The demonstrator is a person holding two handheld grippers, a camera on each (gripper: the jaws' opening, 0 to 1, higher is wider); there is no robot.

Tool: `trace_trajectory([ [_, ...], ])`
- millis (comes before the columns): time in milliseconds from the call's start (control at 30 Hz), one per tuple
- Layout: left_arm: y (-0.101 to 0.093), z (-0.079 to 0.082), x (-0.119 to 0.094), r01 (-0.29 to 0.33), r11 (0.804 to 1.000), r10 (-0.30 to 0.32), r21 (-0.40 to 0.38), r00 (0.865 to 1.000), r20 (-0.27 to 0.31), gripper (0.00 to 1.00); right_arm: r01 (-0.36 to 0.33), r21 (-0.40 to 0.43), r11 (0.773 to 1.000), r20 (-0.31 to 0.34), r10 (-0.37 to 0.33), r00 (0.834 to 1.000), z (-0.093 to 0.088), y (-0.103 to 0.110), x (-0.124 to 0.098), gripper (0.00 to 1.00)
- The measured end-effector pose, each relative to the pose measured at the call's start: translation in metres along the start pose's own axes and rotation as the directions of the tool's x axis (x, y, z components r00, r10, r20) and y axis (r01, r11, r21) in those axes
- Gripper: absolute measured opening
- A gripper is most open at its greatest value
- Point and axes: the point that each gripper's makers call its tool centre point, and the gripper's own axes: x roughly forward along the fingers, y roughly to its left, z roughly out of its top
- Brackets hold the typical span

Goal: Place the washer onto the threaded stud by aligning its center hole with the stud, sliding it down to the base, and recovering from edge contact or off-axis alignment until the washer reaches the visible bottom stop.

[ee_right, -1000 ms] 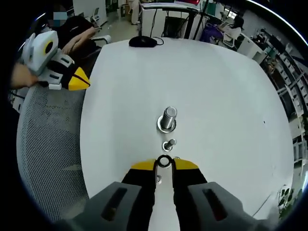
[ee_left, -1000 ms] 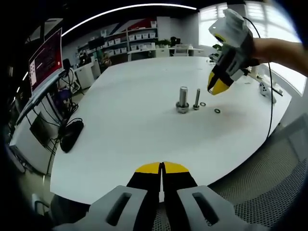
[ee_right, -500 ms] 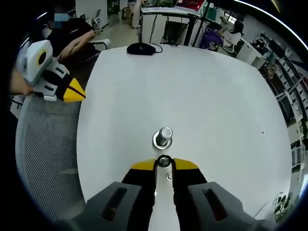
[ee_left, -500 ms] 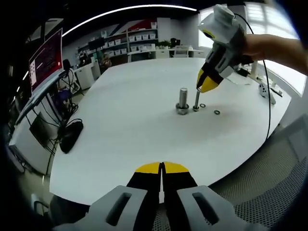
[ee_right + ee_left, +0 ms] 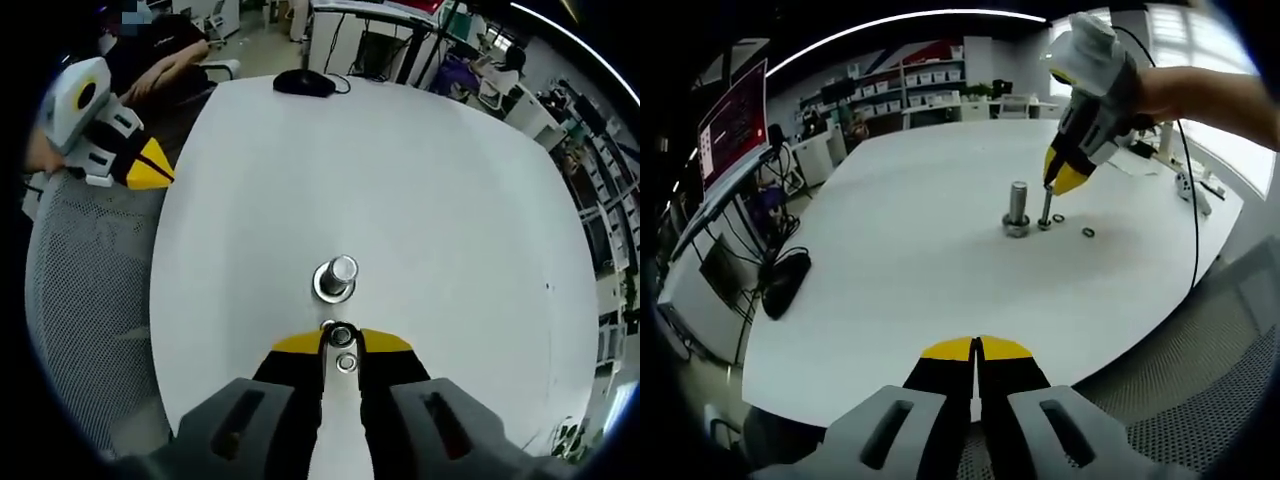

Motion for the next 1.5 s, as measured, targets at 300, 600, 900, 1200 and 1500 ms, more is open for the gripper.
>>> trace_trajectory([
  [300,0.0,0.0,0.0,0.006,1.0,-0.006,-0.002,1.0,0.002,0.0,-0.021,0.002,1.0,-0.032,0.021,0.999,-0.004,-0.001,0.014,0.14],
  [600,-0.001,-0.001,0.001,0.011,1.0,-0.011,-0.002,1.0,-0.005,0.0,-0.047,0.01,0.999,-0.048,0.048,0.998,-0.011,0.005,0.031,0.14],
  [900,-0.001,0.001,0.001,0.009,1.0,-0.009,-0.004,1.0,0.004,0.0,-0.068,0.019,0.998,-0.057,0.069,0.996,-0.016,0.009,0.04,0.15],
  [1200,-0.002,0.002,0.001,0.017,1.0,-0.016,-0.011,1.0,0.007,0.0,-0.074,0.071,0.995,-0.025,0.076,0.997,-0.017,0.014,0.041,0.22],
  [1500,-0.002,0.002,0.001,0.014,1.0,-0.014,-0.008,1.0,0.009,0.0,-0.063,0.108,0.992,-0.005,0.064,0.998,-0.034,0.015,0.032,0.31],
])
